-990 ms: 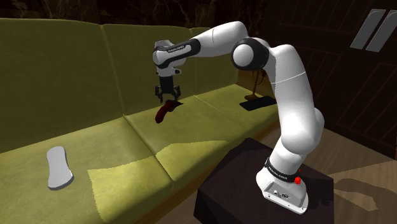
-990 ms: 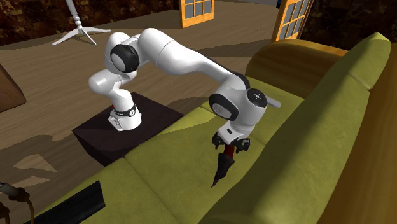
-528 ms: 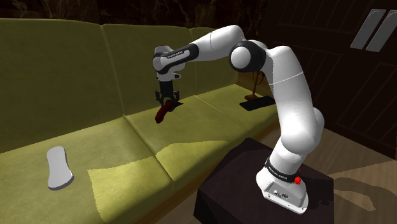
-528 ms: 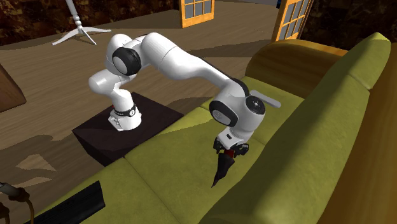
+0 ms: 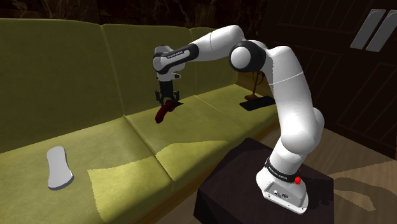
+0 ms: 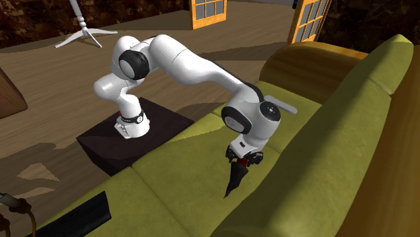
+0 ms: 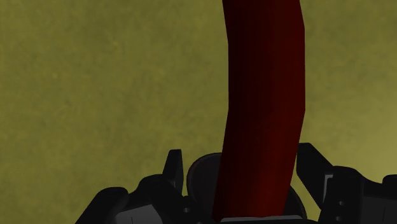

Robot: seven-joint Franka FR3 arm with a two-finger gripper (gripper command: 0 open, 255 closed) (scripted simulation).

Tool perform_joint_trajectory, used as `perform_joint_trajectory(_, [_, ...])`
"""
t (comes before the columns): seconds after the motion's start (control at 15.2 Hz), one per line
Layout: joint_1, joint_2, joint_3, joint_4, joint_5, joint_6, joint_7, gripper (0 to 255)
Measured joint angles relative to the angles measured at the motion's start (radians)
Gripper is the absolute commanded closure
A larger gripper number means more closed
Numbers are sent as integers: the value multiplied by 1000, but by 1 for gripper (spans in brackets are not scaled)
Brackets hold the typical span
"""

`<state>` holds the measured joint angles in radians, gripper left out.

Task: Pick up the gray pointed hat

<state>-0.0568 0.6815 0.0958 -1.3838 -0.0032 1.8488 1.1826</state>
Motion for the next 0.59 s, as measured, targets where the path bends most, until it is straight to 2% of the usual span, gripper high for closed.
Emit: perform_joint_trajectory(0.59, [-1,-34,2,37,2,-71,1,255])
